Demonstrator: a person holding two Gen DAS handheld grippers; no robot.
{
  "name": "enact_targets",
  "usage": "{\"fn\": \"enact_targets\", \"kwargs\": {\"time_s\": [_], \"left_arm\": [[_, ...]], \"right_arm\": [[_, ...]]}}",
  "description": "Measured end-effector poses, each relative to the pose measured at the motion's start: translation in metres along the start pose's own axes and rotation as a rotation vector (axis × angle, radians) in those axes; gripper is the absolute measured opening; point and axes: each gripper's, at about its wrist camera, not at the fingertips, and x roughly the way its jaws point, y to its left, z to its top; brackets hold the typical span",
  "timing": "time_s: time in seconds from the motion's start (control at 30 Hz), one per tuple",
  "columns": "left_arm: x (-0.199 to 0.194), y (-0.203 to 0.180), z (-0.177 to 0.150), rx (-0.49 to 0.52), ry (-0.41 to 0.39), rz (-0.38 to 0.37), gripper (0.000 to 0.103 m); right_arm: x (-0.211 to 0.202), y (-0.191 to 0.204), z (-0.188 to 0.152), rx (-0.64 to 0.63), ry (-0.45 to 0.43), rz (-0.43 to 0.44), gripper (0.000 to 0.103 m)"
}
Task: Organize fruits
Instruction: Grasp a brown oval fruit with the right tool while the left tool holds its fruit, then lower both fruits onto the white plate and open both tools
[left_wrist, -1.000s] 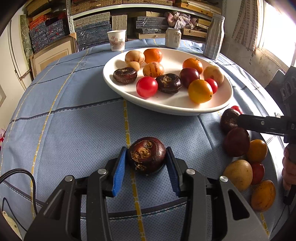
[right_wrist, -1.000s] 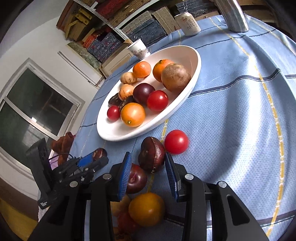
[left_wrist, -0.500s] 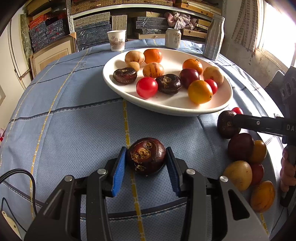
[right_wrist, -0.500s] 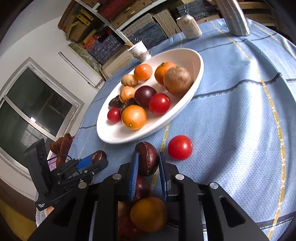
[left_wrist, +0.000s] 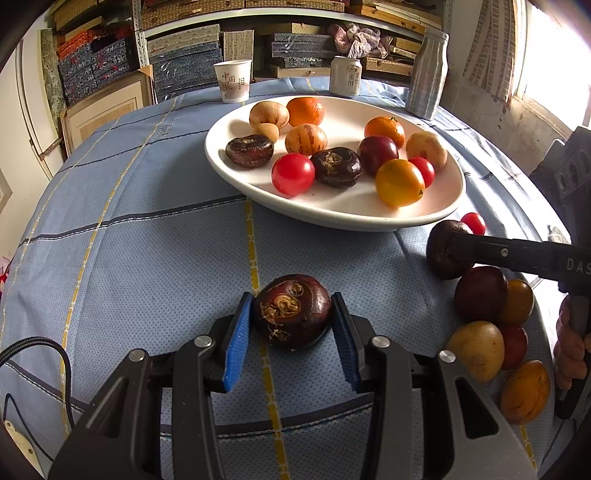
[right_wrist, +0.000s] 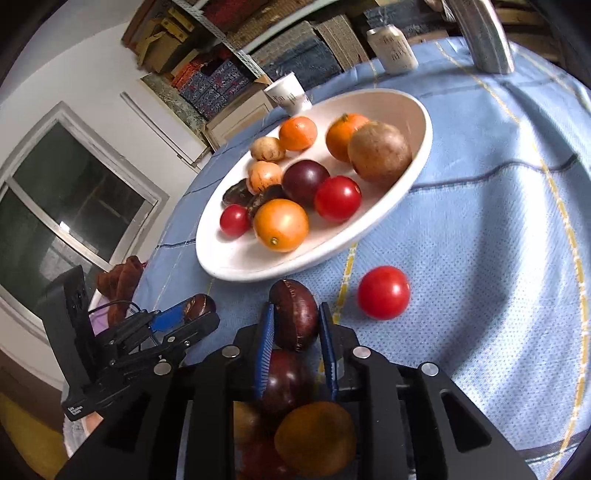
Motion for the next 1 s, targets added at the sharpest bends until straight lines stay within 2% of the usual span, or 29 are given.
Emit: {"fn": "enact_targets", "kwargs": {"time_s": [0.17, 0.57, 0.67, 0.8, 1.0], "left_arm": [[-0.003, 0.000, 0.000, -0.001, -0.014, 0.003, 0.041], [-0.040, -0.010, 0.002, 0.012, -0.124, 0.016, 0.040], [-0.046, -0.008, 0.017, -0.002, -0.131, -0.010, 0.040], [-0.047, -0.008, 0.053, -0.003, -0.136, -0.021, 0.040], [-0.019, -0.022, 0.110, 0.006, -0.121, -0.029, 0.040]], "right_arm": [[-0.018, 0.003, 0.000, -0.029, -0.048, -0.006, 0.022], [-0.065, 0.000, -0.001, -0.022, -0.187, 0.022, 0.022], [-0.072, -0.001, 0.007, -0.008, -0.204, 0.045, 0.022], [-0.071, 0.003, 0.033, 0.006, -0.202, 0.061, 0.022], [-0.057, 0.017, 0.076, -0.033, -0.204, 0.005, 0.022]]}}
